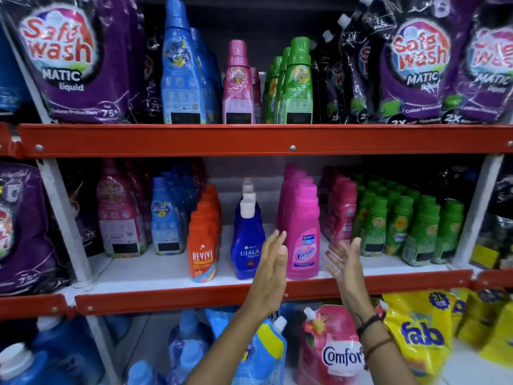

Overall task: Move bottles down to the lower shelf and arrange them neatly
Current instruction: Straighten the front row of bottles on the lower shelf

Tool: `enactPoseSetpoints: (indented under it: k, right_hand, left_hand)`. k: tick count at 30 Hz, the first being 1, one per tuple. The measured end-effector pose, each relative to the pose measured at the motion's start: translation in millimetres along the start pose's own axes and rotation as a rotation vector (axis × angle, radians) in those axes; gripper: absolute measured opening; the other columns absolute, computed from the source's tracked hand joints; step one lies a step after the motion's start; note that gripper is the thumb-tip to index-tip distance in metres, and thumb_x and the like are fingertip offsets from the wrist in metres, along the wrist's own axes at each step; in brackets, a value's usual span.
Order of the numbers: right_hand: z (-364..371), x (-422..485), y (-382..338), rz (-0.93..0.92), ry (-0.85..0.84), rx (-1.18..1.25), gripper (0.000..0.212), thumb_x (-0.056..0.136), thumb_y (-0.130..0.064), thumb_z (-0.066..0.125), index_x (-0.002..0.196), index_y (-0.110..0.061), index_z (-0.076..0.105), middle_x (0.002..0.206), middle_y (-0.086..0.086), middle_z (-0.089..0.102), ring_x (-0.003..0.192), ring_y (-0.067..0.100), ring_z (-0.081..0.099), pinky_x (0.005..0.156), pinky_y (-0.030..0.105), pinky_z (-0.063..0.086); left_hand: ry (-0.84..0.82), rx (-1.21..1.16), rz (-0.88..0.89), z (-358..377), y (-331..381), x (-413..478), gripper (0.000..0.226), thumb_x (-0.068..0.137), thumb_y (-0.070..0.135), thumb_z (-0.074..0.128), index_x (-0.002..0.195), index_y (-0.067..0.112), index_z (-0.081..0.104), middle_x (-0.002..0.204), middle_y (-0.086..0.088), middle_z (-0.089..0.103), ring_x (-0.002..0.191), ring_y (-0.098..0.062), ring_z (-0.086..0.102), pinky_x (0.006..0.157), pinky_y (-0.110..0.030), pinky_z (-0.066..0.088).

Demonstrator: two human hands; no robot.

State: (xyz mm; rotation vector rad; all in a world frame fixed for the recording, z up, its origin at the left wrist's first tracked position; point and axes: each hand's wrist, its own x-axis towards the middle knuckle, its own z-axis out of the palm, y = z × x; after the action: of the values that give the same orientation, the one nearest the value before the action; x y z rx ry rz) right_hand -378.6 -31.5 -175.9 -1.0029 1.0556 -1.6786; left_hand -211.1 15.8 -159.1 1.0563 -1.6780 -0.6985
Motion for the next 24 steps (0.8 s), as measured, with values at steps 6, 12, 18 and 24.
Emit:
enactPoseSetpoints:
  k: [6,12,18,24]
  right_hand:
    - [2,0,0,0.056,-0.177,-0.094,0.110,0.062,-0.086,0.027,0.139,-0.007,0.039,0.142,0.012,0.044,0.127,0.026,0.045,0.109,0.039,0.035]
    - [-6,6,6,0.014,-0.207,-0.114,0.098,0.072,-0.077,0.027,0.134,-0.003,0.045,0.136,0.014,0.053,0.120,0.020,0.053,0.109,0.038,0.038]
    - [-13,21,11,0.010,-0.179,-0.074,0.103,0.065,-0.086,0.035,0.126,-0.004,0.055,0.122,0.011,0.063,0.108,0.015,0.062,0.098,0.033,0.048]
    - [-18,33,16,0.015,-0.193,-0.074,0.099,0.057,-0.090,0.041,0.111,-0.011,0.064,0.109,0.009,0.069,0.101,0.015,0.067,0.087,0.027,0.055]
  left_hand:
    - [0.051,-0.158,-0.327,30,-10,16,0.090,0.078,0.077,0.012,0.151,0.026,0.025,0.159,0.005,0.025,0.145,-0.008,0.022,0.123,-0.036,0.014]
    - [0.086,-0.103,-0.327,33,-23,31,0.117,0.057,0.101,0.001,0.145,0.033,0.038,0.149,-0.002,0.046,0.138,-0.026,0.042,0.118,-0.047,0.028]
    - [0.063,-0.207,-0.343,35,-26,39,0.112,0.060,0.098,0.010,0.145,0.031,0.039,0.133,-0.001,0.054,0.125,-0.027,0.054,0.113,-0.050,0.037]
    - [0.056,-0.269,-0.370,34,-24,44,0.089,0.075,0.071,0.009,0.144,0.024,0.040,0.143,-0.015,0.050,0.130,-0.030,0.051,0.107,-0.042,0.045]
